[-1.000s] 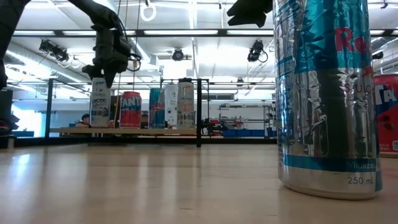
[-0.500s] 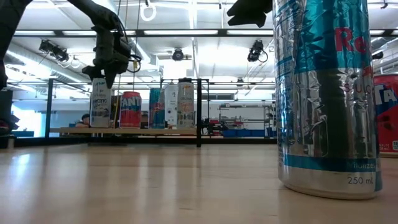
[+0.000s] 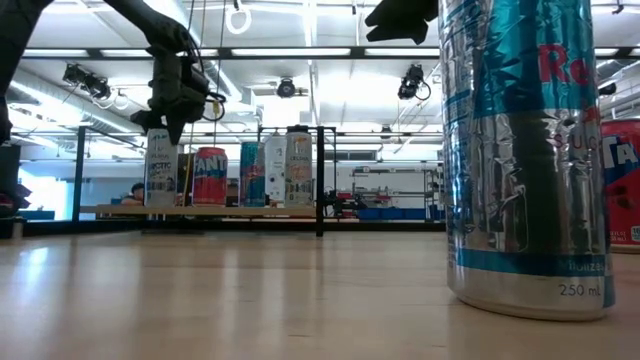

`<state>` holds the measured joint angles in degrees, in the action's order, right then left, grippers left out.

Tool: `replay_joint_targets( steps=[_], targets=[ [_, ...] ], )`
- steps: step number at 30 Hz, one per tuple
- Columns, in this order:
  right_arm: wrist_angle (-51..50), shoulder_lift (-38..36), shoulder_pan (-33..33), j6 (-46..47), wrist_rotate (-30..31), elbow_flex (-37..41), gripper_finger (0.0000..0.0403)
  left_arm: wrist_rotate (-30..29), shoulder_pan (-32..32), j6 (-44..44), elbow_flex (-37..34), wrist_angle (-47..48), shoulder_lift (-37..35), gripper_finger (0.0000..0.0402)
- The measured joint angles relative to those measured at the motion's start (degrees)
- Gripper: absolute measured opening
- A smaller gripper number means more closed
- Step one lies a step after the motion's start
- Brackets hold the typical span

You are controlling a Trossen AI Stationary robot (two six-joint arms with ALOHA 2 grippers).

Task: Place canned beverage on shelf
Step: Put the white blue soda can on the shelf

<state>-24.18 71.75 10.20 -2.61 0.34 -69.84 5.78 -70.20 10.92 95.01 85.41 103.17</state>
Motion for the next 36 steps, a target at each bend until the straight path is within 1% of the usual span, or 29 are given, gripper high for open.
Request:
replay_joint_targets(
  steps=[10,14,16,19,36],
  targets=[
    [0.46,0.00,0.00,-0.13,0.00,0.00,0.0217,0.01,0.05,0.30,-0.14,-0.40,-0.76,0.0275],
    [0.48,0.00,0.00,-0.13,0.00,0.00,0.0217,-0.31,0.39,3.18,-0.17,-0.43,-0.74,0.0293],
    [0.48,0.00,0.00,-0.13,0.00,0.00,0.0217,-0.70,0.43,3.52,-0.42,-0.55,-0.57,0.0305],
    [0.50,0.00,0.00,-0.17,0.00,0.00,0.0217,-0.43,0.45,3.49,-0.71,-0.69,-0.01,0.0312],
    [0.71,0.00,0.00,-0.44,0.00,0.00,0.0217,0.07,0.45,2.31,-0.40,-1.39,-0.43,0.0315]
  ],
)
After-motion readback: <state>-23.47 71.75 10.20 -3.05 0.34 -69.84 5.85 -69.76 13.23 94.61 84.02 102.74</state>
